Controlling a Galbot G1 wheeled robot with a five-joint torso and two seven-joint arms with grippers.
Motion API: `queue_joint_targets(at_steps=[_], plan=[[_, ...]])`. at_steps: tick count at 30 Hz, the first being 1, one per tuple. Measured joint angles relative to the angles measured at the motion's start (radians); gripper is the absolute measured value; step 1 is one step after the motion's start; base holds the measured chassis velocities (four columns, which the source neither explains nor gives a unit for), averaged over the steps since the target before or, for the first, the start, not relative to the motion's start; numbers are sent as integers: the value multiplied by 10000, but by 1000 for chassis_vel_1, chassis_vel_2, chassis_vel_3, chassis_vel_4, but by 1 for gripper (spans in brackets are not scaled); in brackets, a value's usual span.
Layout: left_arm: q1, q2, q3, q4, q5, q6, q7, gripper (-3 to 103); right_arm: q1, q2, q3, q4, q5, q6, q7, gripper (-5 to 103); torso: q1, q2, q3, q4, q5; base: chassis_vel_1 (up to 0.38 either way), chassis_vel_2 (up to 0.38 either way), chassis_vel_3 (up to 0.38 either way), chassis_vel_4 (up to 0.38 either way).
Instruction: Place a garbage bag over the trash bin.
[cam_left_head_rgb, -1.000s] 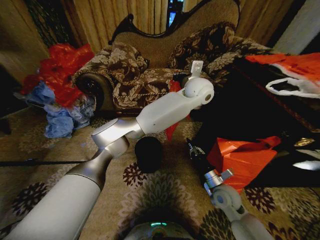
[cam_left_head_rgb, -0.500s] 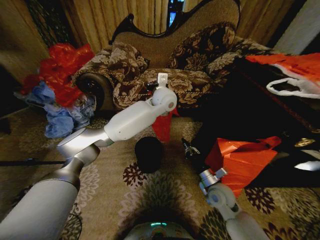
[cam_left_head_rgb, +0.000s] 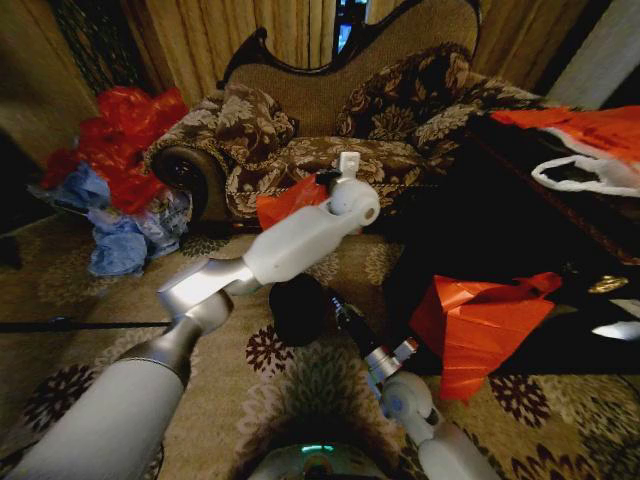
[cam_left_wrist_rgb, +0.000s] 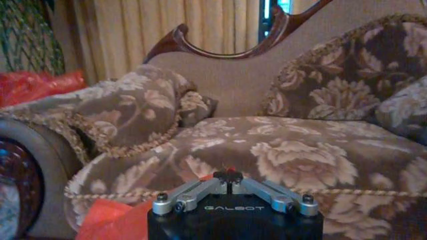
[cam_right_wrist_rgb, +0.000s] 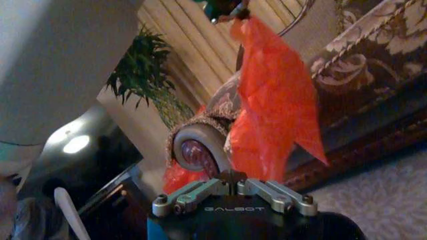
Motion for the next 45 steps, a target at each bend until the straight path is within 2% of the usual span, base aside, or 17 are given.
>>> queue_joint_targets(at_steps=[5, 12, 23, 33, 39, 45], plan=[[182, -397, -112, 42, 562, -116, -166, 0, 633, 234, 83, -239, 258, 61, 114, 0, 0, 0, 0, 2, -4, 0, 0, 0, 0], [290, -702, -246, -4, 525, -286, -374, 0, 1095, 221, 87, -831, 489, 55, 99, 0, 0, 0, 0, 0, -2, 0, 0, 0, 0], [537, -731, -384, -199, 405, -416, -504, 0, 1978, 397, 110, -2280, 605, 95, 325, 0, 0, 0, 0, 1, -2, 0, 0, 0, 0], [837, -717, -594, 74, 851, -619, -231, 0, 2188, 551, -684, -1881, 719, -1, 1032, 0, 0, 0, 0, 0, -3, 0, 0, 0, 0], [884, -713, -650, 248, 1205, -706, -104, 0, 2826, 1086, -1397, -2168, 569, 21, 1856, 0, 0, 0, 0, 3, -3, 0, 0, 0, 0], [893, -711, -662, 155, 1211, -714, -148, 0, 3115, 1381, -1421, -2690, 577, 28, 2245, 0, 0, 0, 1, 1, -3, 0, 0, 0, 0]])
